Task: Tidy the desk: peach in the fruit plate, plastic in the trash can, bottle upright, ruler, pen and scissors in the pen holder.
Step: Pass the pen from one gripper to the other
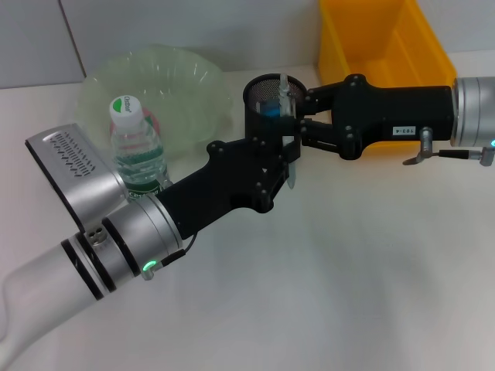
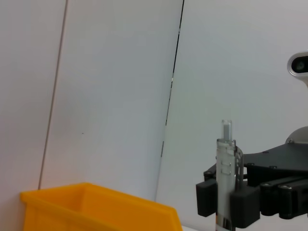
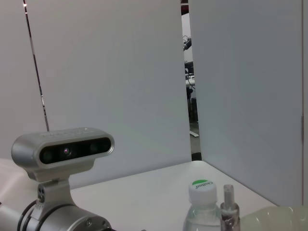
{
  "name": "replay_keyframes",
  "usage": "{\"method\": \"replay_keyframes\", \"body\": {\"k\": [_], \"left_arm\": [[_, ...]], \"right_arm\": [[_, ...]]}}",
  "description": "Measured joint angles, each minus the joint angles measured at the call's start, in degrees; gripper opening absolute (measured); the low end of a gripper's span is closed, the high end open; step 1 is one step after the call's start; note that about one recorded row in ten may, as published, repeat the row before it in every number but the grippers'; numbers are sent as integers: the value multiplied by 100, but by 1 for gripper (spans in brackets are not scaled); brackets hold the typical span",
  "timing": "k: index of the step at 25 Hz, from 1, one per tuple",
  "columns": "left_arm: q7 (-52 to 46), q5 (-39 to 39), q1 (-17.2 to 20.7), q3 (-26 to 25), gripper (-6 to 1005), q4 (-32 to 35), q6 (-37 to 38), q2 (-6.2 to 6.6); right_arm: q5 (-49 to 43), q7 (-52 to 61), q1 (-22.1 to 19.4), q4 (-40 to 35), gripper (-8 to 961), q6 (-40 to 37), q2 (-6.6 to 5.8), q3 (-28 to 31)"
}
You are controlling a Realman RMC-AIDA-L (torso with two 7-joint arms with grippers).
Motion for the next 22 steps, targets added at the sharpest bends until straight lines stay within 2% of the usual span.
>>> {"method": "replay_keyframes", "body": {"k": [4, 9, 14, 22], "left_arm": [[0, 0, -3, 0, 229, 2, 0, 0], [0, 0, -10, 0, 243, 2, 2, 0], [-10, 0, -18, 0, 258, 2, 21, 1], [-105, 9, 17, 0, 281, 37, 61, 0]], "right_arm": [[2, -1, 5, 0, 291, -1, 6, 0], [3, -33, 8, 0, 179, 2, 8, 2], [11, -52, 5, -20, 134, -25, 8, 7], [15, -50, -11, -38, 137, -49, 9, -1]]}}
